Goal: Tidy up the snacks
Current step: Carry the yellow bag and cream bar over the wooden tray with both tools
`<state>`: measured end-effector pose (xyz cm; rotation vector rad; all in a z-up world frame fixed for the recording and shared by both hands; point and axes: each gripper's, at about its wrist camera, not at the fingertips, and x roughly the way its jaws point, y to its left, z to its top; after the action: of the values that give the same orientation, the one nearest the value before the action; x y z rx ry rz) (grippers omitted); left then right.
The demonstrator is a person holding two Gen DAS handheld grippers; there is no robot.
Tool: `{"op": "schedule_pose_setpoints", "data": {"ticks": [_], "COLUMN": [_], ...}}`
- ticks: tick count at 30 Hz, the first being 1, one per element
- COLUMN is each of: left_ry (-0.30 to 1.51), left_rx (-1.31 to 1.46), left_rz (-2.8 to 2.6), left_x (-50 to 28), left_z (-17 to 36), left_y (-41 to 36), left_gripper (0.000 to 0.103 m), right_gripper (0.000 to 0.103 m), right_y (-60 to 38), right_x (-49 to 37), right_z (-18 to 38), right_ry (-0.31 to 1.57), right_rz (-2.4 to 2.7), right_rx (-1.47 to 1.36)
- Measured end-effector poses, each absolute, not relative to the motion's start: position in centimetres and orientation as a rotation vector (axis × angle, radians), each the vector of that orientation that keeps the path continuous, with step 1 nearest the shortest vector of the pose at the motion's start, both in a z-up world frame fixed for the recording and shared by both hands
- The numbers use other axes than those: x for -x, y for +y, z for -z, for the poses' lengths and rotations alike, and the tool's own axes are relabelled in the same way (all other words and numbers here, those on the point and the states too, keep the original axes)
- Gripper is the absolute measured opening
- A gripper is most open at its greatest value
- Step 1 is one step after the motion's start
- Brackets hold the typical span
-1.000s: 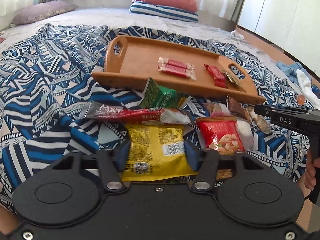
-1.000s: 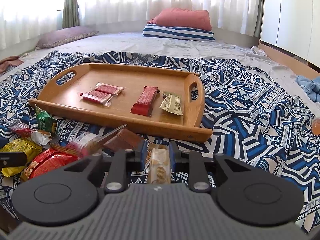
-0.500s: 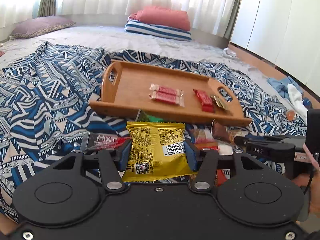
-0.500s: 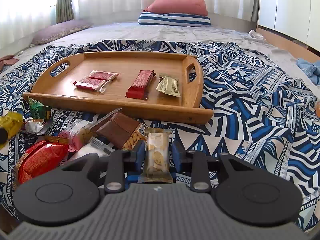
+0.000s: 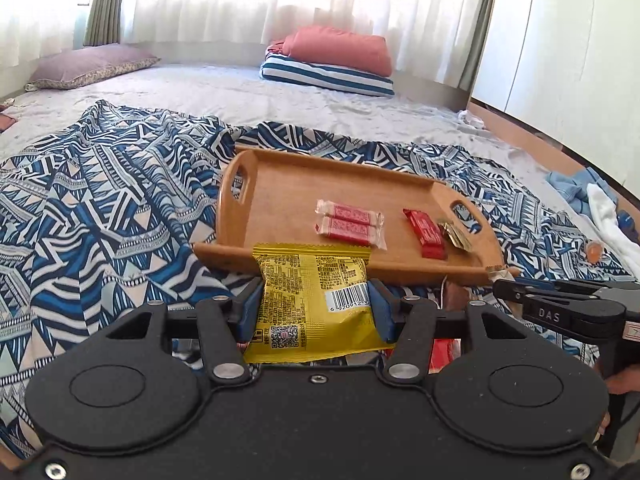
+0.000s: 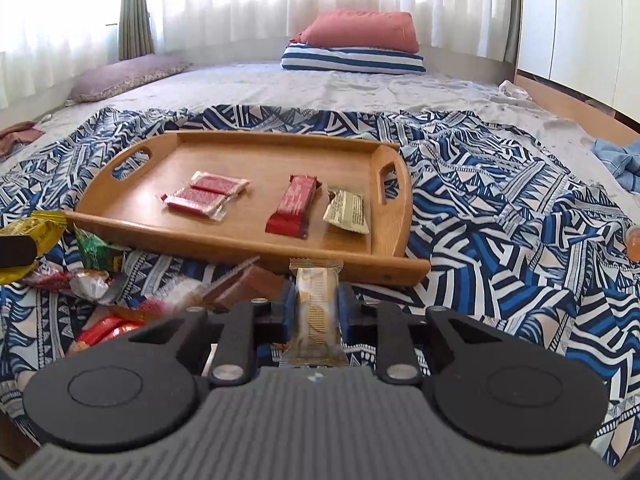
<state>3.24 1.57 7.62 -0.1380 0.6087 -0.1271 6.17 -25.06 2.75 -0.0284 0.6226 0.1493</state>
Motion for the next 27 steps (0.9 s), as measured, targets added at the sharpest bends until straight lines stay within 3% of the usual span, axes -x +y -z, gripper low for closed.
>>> {"op": "schedule_pose_setpoints", "data": {"ticks": [16, 27], "left_ry": [0.62, 0.708], "left_rx": [0.15, 0.103], "left_rz": [0.1, 0.062], "left_x": [-13.0, -19.4], "left_z": [-9.4, -6.0], "left_y": [2.6, 1.9], "left_gripper": [0.052, 0.052], "right_gripper": [0.027, 0.028], "right_y": [-24.7, -21.9], "right_x": [-11.9, -17.0], "right_z": [-6.1, -4.2], "right_ry": [0.616, 0.705], "right_rz": [-0.192, -0.251], "right_rx": [-0.091, -0.187]}}
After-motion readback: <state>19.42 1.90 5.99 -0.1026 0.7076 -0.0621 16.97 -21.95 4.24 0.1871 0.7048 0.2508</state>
